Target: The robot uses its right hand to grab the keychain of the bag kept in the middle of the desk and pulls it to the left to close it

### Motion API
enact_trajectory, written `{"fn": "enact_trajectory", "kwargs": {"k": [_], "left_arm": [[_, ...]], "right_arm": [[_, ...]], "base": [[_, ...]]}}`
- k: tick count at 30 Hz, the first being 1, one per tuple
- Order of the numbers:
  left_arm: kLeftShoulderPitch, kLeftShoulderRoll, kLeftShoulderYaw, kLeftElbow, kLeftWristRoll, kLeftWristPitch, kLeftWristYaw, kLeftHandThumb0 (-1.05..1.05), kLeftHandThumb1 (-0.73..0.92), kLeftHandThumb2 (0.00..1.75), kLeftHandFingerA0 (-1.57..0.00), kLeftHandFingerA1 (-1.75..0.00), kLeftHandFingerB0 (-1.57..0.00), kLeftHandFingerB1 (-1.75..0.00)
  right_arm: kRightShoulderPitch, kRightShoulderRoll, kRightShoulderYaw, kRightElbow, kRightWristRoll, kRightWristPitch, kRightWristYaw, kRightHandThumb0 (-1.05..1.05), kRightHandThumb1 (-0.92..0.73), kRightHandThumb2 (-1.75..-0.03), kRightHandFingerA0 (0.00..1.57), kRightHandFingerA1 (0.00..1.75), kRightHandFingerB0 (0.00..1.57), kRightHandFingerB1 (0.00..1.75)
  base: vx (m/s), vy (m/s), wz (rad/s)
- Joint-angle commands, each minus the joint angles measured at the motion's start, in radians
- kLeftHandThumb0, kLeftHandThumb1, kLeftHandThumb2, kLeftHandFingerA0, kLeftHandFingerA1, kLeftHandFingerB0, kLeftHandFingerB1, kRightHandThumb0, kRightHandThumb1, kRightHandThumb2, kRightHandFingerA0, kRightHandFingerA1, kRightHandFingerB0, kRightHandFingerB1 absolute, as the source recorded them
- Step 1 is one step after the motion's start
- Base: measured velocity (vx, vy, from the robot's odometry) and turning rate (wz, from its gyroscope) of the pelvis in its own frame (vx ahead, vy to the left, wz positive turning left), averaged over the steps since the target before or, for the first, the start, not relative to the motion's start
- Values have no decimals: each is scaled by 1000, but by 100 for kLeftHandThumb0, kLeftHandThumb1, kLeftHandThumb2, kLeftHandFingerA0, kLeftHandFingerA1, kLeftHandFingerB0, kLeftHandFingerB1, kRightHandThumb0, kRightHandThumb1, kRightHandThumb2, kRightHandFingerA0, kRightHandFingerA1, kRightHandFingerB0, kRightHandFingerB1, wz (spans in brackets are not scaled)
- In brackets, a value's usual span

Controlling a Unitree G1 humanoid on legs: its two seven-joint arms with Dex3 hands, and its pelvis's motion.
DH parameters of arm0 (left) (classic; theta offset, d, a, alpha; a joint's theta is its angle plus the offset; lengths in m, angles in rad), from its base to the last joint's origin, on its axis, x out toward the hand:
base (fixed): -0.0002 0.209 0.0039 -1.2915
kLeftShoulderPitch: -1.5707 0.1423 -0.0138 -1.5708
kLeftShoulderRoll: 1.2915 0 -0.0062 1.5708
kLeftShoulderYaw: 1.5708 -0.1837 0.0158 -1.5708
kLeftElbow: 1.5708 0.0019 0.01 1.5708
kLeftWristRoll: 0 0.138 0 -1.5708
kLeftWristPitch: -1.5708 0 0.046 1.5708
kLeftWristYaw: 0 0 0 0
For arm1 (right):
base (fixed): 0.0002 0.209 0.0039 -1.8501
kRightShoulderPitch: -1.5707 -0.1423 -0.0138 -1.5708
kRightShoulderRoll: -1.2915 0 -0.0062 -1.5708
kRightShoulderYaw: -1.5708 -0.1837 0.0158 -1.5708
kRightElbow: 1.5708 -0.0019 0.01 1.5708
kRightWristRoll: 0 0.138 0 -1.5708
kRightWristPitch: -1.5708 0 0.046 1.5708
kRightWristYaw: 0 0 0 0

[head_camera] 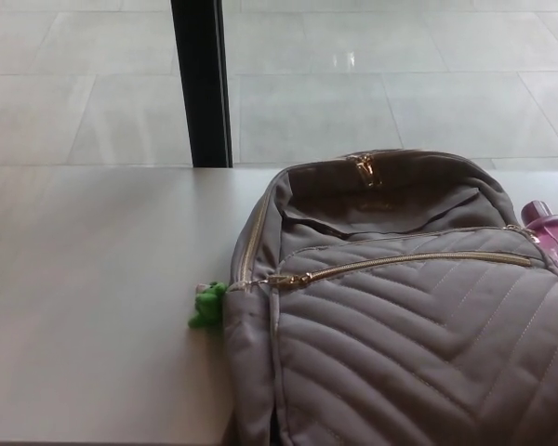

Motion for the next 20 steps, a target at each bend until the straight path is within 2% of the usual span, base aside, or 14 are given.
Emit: {"fn": "enact_trajectory", "kwargs": {"k": [1, 2, 3, 6, 7, 9, 10, 11, 12, 14, 15, 17, 18, 20], "left_arm": [[34, 23, 93, 16, -101, 87, -92, -104, 67, 128, -66, -103, -51, -87], [33, 22, 99, 16, -101, 91, -96, -104, 67, 128, -66, -103, -51, -87], [33, 22, 92, 19, -82, 79, -74, -101, 85, 88, -57, -113, -40, -90], [30, 22, 91, 28, -66, 73, -62, -102, 86, 87, -59, -107, -39, -86], [33, 23, 92, 27, -64, 72, -64, -101, 87, 88, -58, -111, -36, -88], [19, 26, 101, 31, -63, 90, -53, -103, 86, 86, -56, -109, -31, -86], [11, 29, 100, 30, -58, 90, -44, -99, 69, 132, -67, -100, -39, -80], [0, 38, 101, 21, -56, 83, -49, -102, 85, 88, -56, -107, -38, -87], [-5, 52, 107, 12, -57, 64, -54, -105, 69, 132, -65, -104, -35, -81], [-6, 56, 110, 10, -55, 55, -54, -105, 69, 132, -65, -104, -35, -81], [-29, 71, 122, 0, -66, 80, -56, -105, 88, 83, -66, -116, -31, -96], [-46, 74, 119, -4, -57, 83, -46, -105, 89, 82, -67, -114, -32, -96], [-54, 74, 120, -4, -56, 90, -45, -105, 89, 81, -66, -110, -36, -89], [-58, 63, 117, -4, -54, 90, -47, -105, 88, 83, -63, -109, -33, -90]], "right_arm": [[44, 125, -263, 313, 272, -158, -145, -80, -66, -101, 0, 35, 1, 14], [40, 123, -265, 324, 269, -165, -144, -80, -66, -101, 0, 35, 1, 14], [6, 92, -250, 439, 262, -197, -120, -76, -58, -97, 1, 39, 6, 24], [2, 75, -198, 483, 224, -222, -62, -74, -59, -95, 5, 51, 7, 36], [22, 80, -185, 464, 220, -257, -14, -74, -76, -64, 14, 61, 19, 35], [62, 88, -141, 413, 189, -318, 20, -72, -73, -62, 44, 73, 35, 37], [69, 85, -124, 406, 174, -328, 19, -70, -72, -62, 47, 65, 33, 35], [69, 82, -112, 410, 169, -334, 15, -67, -72, -61, 47, 64, 34, 35], [63, 88, -92, 405, 158, -343, 7, -68, -71, -61, 51, 66, 33, 35], [60, 89, -80, 408, 157, -352, 3, -68, -71, -61, 51, 66, 33, 35], [77, 98, -70, 376, 163, -358, 34, -69, -72, -62, 46, 71, 30, 37], [78, 99, -57, 369, 166, -367, 34, -67, -71, -61, 50, 71, 32, 36], [77, 97, -48, 374, 164, -369, 27, -67, -56, -93, 52, 72, 26, 49], [80, 92, -33, 384, 153, -378, 16, -66, -70, -61, 56, 66, 33, 35]], "base": [[0, 0, 0], [0, 0, 0], [0, 0, 0], [0, 0, 0], [0, 0, 0], [0, 0, 0], [0, 0, 0], [0, 0, 0], [0, 0, 0], [0, 0, 0], [0, 0, 0], [0, 0, 0], [0, 0, 0], [0, 0, 0]]}}
